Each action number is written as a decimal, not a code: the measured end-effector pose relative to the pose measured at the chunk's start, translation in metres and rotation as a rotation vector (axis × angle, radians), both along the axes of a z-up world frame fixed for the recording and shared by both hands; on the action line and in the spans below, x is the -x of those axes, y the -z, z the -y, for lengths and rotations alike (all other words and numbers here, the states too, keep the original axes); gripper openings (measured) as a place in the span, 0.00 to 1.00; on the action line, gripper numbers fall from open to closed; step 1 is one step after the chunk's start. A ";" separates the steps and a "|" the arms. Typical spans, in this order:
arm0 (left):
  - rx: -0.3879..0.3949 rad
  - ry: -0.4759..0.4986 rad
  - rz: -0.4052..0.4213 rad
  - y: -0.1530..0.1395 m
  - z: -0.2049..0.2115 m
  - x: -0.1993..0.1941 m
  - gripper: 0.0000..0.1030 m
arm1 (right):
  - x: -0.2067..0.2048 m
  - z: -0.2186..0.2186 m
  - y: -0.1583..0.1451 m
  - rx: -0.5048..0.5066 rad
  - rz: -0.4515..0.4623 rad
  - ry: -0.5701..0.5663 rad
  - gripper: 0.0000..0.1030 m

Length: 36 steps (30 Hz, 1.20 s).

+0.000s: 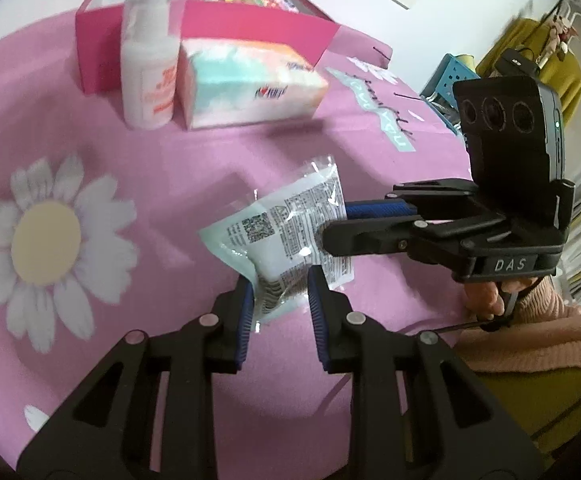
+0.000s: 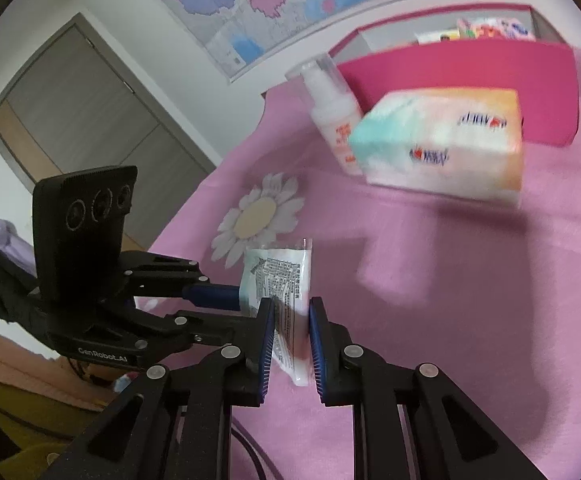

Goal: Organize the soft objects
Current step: 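Lift the small clear sachet, carry it into the pink box, release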

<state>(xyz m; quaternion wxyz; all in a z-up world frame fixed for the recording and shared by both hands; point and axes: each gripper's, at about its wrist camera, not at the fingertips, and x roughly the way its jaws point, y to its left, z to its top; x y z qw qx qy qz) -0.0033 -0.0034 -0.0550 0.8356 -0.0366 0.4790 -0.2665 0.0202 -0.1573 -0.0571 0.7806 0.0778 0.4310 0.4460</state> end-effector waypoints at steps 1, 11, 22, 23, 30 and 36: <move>-0.004 0.000 0.012 -0.003 0.001 -0.001 0.28 | 0.000 0.003 -0.003 -0.007 0.001 0.007 0.16; -0.024 0.029 0.098 -0.027 0.016 -0.015 0.28 | -0.007 0.025 -0.026 -0.039 0.044 0.068 0.16; -0.031 0.035 0.148 -0.046 0.023 -0.027 0.28 | -0.016 0.037 -0.044 -0.053 0.078 0.108 0.16; -0.031 0.035 0.150 -0.046 0.022 -0.027 0.28 | -0.016 0.037 -0.044 -0.053 0.081 0.111 0.16; -0.035 0.034 0.174 -0.056 0.025 -0.035 0.28 | -0.022 0.040 -0.050 -0.065 0.101 0.127 0.16; -0.032 0.030 0.193 -0.063 0.026 -0.044 0.28 | -0.027 0.042 -0.058 -0.067 0.121 0.134 0.16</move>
